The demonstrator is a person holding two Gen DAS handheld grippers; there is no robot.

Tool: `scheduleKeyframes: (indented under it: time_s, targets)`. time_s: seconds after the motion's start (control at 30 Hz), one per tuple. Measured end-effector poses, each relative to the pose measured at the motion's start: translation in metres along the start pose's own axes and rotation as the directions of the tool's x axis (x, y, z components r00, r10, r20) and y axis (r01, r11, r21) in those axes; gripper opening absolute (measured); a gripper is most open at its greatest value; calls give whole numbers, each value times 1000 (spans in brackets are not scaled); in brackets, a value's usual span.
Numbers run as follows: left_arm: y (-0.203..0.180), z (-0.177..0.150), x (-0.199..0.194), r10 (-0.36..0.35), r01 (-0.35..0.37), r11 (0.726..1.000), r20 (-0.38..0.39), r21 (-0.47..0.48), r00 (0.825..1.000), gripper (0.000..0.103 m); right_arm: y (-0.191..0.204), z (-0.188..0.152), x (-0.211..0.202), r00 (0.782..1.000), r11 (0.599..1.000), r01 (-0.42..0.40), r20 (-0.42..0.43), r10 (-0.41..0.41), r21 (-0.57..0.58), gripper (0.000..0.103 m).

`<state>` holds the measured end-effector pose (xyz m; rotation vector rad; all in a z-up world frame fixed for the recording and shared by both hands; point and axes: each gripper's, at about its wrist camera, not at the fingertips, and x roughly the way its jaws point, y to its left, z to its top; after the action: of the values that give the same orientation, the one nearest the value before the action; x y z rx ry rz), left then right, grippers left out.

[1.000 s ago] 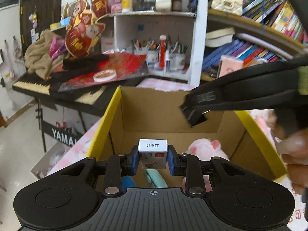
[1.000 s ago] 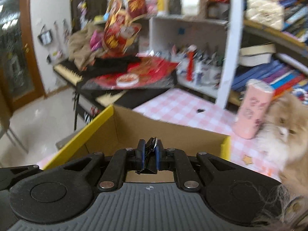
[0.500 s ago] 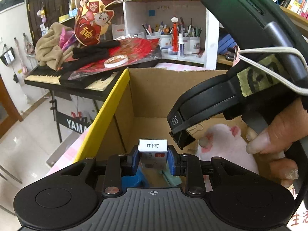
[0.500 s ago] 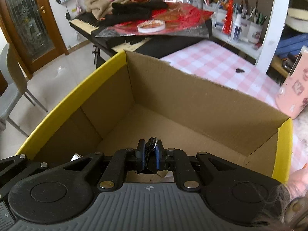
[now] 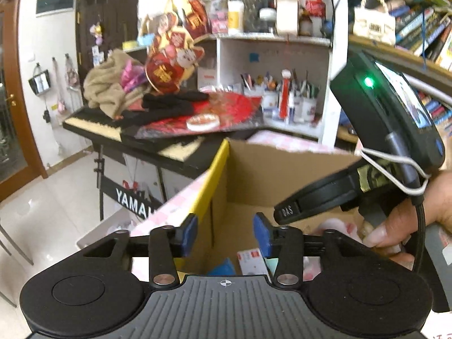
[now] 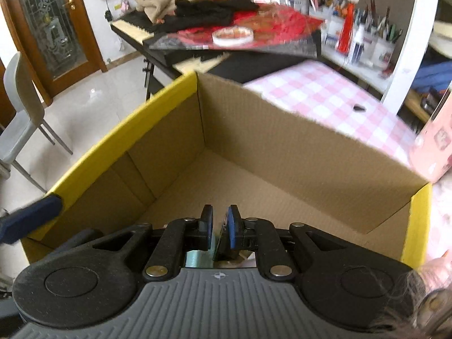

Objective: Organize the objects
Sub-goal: 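Open left tool to drop staples box while right tool releases clip into box, then move both open tools back from the box toward the table items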

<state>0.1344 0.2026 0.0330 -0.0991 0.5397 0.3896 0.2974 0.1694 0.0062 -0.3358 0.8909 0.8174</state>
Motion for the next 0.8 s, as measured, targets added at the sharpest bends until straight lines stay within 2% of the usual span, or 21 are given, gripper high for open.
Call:
scheduleKeyframes:
  time_s: [0.23, 0.4, 0.5, 0.63, 0.8]
  targets:
    - [21, 8, -31, -20, 26, 998, 94, -64, 995, 50, 7, -8, -45, 987, 999, 42, 153, -45, 25, 12]
    - [32, 9, -55, -36, 40, 999, 133, -27, 990, 50, 15, -34, -94, 953, 992, 65, 290, -94, 107, 12]
    - [38, 4, -70, -50, 50, 999, 167, 3, 985, 59, 25, -55, -118, 932, 988, 73, 343, -117, 138, 12]
    - [49, -14, -82, -69, 68, 998, 148, 9, 987, 60, 44, -87, -136, 918, 980, 105, 364, -161, 170, 12]
    - [57, -35, -86, -111, 113, 993, 85, -26, 990, 60, 66, -121, -140, 925, 968, 141, 321, -203, 206, 12]
